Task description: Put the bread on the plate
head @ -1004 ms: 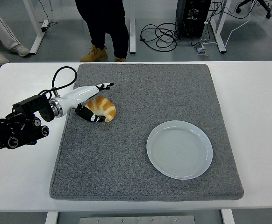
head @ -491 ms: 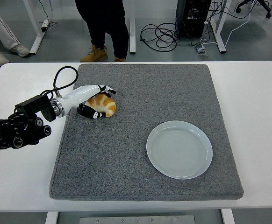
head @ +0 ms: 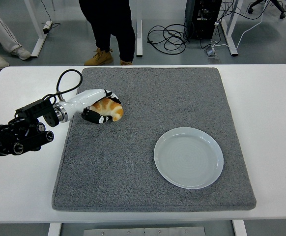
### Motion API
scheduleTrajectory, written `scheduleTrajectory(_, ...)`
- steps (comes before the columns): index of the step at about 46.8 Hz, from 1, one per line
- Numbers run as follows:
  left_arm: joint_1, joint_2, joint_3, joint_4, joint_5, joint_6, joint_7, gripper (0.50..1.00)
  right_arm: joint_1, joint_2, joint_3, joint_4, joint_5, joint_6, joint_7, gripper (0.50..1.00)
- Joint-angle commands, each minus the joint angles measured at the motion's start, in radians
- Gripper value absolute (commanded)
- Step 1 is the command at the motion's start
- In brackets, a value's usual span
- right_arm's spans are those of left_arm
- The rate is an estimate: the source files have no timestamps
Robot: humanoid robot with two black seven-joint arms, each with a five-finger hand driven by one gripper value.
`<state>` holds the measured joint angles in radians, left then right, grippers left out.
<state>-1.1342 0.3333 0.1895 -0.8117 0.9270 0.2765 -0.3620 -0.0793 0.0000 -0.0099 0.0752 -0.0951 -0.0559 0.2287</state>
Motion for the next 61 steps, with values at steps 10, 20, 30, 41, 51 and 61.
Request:
scheduleTrajectory(10,-0.009,0.018,0.005,-0.009,-0.001,-0.016,-0.054,0.500,0.000,0.000,-0.001,0.000,0.000,-0.001,0.000,1.000)
scheduleTrajectory(20,-0.042,0.020,0.002,-0.014,-0.001,-0.028,-0.052,0.500,0.001,0.000,0.001,0.000,0.000,-0.001,0.000,1.000)
scheduleTrajectory(30,-0.211,0.032,0.005,-0.061,-0.069,-0.177,-0.040,0.500,0.001,0.000,0.001,0.000,0.000,0.001,0.000,1.000)
scheduleTrajectory(41,-0.351,-0.071,0.008,-0.064,-0.082,-0.229,0.024,0.500,0.001,0.000,-0.001,0.000,0.000,0.001,0.000,1.000)
scheduleTrajectory(51,-0.372,-0.191,0.013,-0.064,-0.077,-0.229,0.080,0.500,0.001,0.000,-0.001,0.000,0.000,-0.001,0.000,1.000)
scheduleTrajectory(61,-0.372,-0.284,0.031,-0.064,-0.065,-0.223,0.110,0.500,0.001,0.000,0.001,0.000,0.000,0.001,0.000,1.000)
